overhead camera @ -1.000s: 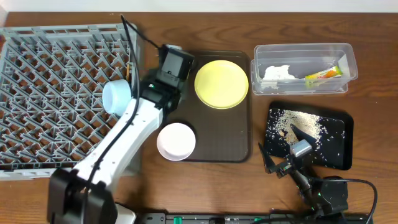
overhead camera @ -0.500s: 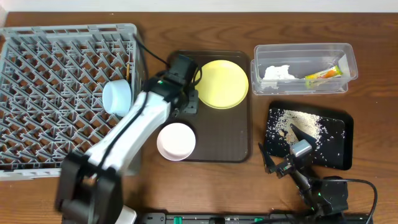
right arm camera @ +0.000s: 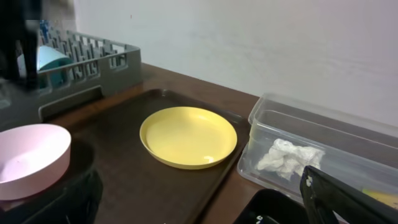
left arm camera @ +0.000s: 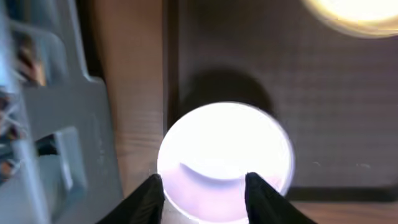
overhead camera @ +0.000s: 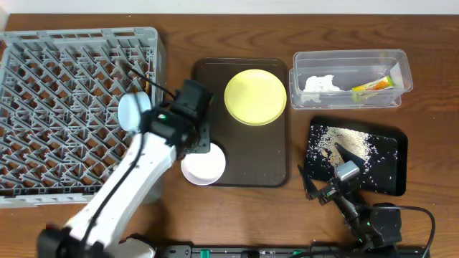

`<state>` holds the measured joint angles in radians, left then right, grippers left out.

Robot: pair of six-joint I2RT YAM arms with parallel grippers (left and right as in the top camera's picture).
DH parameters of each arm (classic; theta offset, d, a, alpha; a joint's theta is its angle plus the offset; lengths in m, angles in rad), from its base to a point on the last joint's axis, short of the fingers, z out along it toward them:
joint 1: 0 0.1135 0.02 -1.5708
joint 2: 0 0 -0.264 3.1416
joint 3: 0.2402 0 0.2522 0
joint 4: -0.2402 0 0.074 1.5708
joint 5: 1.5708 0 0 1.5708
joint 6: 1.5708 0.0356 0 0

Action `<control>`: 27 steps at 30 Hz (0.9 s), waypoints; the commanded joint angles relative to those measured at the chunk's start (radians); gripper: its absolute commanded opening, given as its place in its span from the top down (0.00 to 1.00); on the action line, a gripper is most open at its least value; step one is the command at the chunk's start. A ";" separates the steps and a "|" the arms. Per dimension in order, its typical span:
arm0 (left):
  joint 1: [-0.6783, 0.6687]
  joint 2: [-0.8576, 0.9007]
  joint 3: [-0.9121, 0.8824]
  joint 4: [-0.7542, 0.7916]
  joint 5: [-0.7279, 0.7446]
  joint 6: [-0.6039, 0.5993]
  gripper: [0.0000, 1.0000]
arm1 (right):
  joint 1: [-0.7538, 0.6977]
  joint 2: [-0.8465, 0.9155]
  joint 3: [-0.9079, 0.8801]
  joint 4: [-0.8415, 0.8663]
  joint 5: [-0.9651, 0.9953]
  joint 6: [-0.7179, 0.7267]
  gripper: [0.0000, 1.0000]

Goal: Sort waste into correct bins and load items into the dishwasher
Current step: 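Return the left gripper to the tray and grasp the pink bowl rim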

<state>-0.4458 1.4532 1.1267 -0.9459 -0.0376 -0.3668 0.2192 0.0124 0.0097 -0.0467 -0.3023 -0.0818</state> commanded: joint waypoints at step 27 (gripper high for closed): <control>0.009 0.146 -0.182 0.114 0.033 -0.023 0.77 | -0.003 -0.006 -0.004 0.002 -0.001 -0.009 0.01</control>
<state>-0.4397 1.6093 0.9154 -0.8299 -0.0643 -0.3897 0.2192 0.0124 0.0097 -0.0467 -0.3023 -0.0818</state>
